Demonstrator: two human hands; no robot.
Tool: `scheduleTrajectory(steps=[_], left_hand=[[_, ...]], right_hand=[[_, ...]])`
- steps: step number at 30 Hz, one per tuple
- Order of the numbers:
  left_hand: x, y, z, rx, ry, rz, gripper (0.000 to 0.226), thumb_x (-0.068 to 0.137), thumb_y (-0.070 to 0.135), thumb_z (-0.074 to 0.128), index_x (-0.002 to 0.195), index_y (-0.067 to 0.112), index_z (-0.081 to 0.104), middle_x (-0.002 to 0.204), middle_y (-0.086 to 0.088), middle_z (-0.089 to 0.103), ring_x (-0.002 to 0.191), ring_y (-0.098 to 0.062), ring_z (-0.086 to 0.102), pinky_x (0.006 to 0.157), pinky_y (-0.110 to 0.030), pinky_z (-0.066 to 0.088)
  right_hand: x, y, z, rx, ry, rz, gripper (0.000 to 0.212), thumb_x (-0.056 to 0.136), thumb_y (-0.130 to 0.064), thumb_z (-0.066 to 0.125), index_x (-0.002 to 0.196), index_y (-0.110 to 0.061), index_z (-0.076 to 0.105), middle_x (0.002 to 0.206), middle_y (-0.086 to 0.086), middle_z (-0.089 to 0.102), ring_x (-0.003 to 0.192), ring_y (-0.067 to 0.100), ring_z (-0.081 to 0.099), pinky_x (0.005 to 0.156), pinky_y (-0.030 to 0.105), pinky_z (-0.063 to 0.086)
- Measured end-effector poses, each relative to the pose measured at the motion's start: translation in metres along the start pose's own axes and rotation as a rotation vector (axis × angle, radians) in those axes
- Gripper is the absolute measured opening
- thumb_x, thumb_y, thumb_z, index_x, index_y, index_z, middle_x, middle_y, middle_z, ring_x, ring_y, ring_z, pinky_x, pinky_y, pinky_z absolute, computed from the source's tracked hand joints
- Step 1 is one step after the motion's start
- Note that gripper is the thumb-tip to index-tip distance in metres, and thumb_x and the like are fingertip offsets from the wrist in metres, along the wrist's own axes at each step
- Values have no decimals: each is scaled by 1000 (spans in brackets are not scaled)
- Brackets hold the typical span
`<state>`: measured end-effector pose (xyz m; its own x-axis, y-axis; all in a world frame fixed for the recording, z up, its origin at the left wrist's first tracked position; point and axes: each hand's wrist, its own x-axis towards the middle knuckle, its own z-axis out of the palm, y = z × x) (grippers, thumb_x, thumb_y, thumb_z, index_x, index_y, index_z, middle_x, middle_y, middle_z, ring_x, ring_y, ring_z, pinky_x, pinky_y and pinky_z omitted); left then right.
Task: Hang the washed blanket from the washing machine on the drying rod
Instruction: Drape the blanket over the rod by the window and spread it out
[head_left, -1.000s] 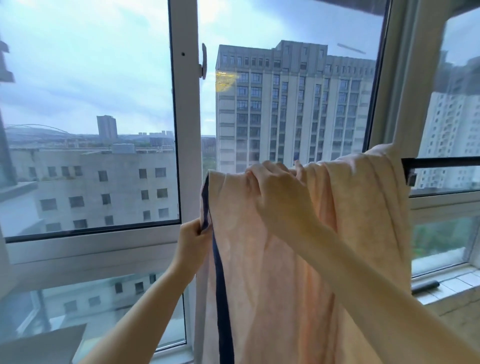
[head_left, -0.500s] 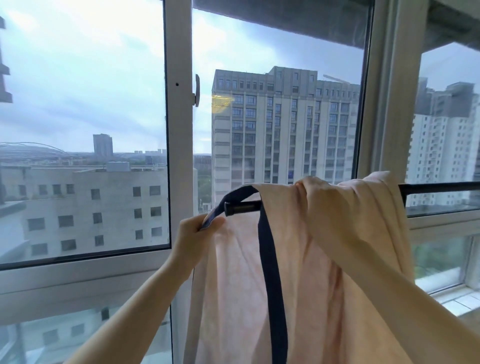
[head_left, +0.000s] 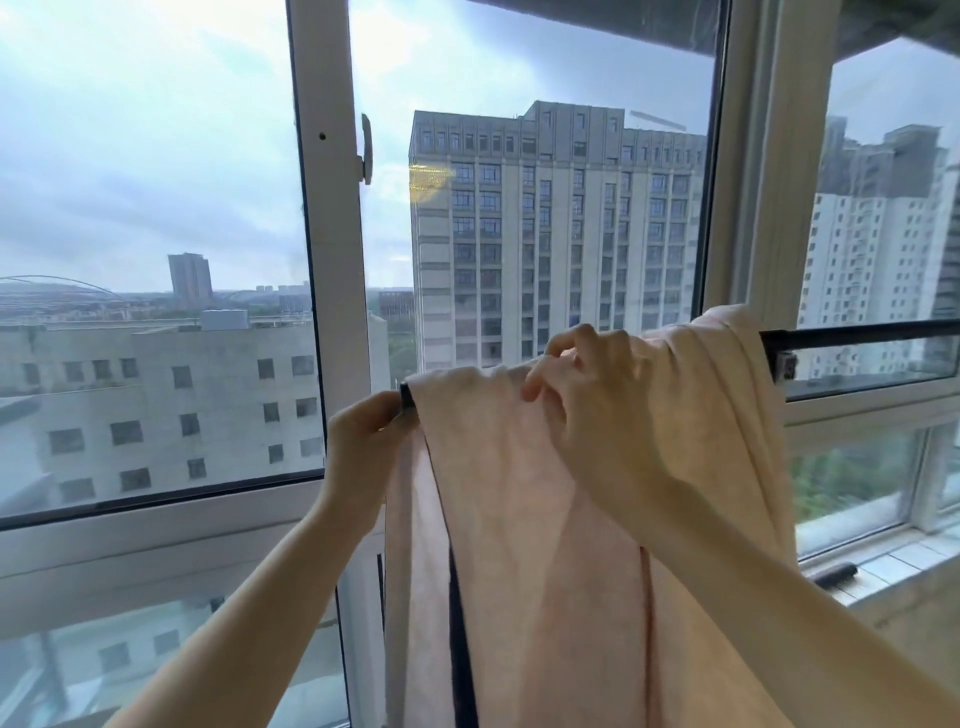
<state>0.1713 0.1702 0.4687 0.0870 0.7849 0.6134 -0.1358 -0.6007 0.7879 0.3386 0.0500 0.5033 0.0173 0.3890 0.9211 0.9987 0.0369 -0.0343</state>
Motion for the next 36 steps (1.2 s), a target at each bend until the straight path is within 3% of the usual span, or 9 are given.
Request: scheduleTrajectory(steps=[4, 7, 13, 18, 21, 25, 28, 33, 36], left_hand=[[0, 4, -6, -106, -24, -61, 11, 86, 3, 65, 80, 5, 75, 65, -10, 63, 61, -16, 54, 61, -25, 48], [-5, 7, -7, -209, -79, -75, 18, 84, 2, 64, 74, 12, 75, 60, -1, 65, 53, -12, 58, 52, -21, 48], [-8, 4, -16, -195, 23, -33, 27, 77, -1, 73, 101, 11, 73, 92, -1, 75, 84, -10, 70, 76, -19, 55], [1, 10, -24, -232, 59, -110, 12, 76, 10, 75, 74, 22, 77, 76, 0, 72, 77, -15, 64, 78, -32, 51], [9, 18, -14, -232, 8, -131, 16, 86, 8, 67, 79, 20, 76, 73, -1, 71, 71, -13, 63, 68, -27, 49], [10, 19, -5, -265, -42, -179, 17, 92, 8, 59, 91, 12, 75, 86, -12, 72, 81, -24, 64, 88, -45, 51], [-1, 13, 0, -280, -62, -247, 22, 88, 17, 62, 74, 23, 78, 74, -2, 71, 75, -23, 62, 91, -52, 49], [-8, 10, 4, -282, -92, -272, 13, 88, 21, 62, 85, 16, 73, 71, 2, 72, 72, -19, 64, 80, -39, 55], [-19, 4, -1, -151, -143, -216, 17, 89, 24, 62, 89, 11, 74, 79, -5, 74, 70, -21, 68, 67, -32, 59]], right_hand=[[-2, -43, -2, 174, -74, -36, 19, 91, -37, 48, 95, -20, 54, 93, -7, 50, 86, 10, 49, 75, 34, 50], [-4, -70, 7, 25, -138, -37, 57, 80, -70, 45, 101, -17, 47, 97, -1, 52, 83, 16, 55, 66, 32, 52], [0, -69, 12, 106, -88, -4, 22, 94, -33, 59, 91, -12, 65, 81, -2, 61, 70, 9, 58, 59, 17, 50], [25, -51, 1, 618, -188, 460, 26, 99, -24, 50, 79, -11, 61, 52, -8, 48, 39, 0, 48, 39, 11, 34], [37, -41, 1, 654, -157, 565, 23, 100, -25, 48, 91, -9, 62, 65, -4, 57, 60, 7, 57, 52, 12, 41], [15, -45, -9, 430, -122, 234, 36, 94, -49, 45, 118, -23, 39, 68, -4, 58, 49, 11, 54, 42, 18, 38], [-9, -43, -9, 25, -133, -26, 46, 89, -58, 43, 121, -26, 31, 105, -3, 56, 58, 12, 56, 42, 18, 34], [-21, -35, -3, -48, -94, -44, 23, 97, -37, 49, 99, -14, 49, 96, 1, 55, 43, 3, 27, 41, 10, 14], [-29, -40, -5, -27, -73, -13, 30, 97, -40, 43, 90, -15, 58, 91, -2, 51, 58, 8, 41, 46, 12, 21]])
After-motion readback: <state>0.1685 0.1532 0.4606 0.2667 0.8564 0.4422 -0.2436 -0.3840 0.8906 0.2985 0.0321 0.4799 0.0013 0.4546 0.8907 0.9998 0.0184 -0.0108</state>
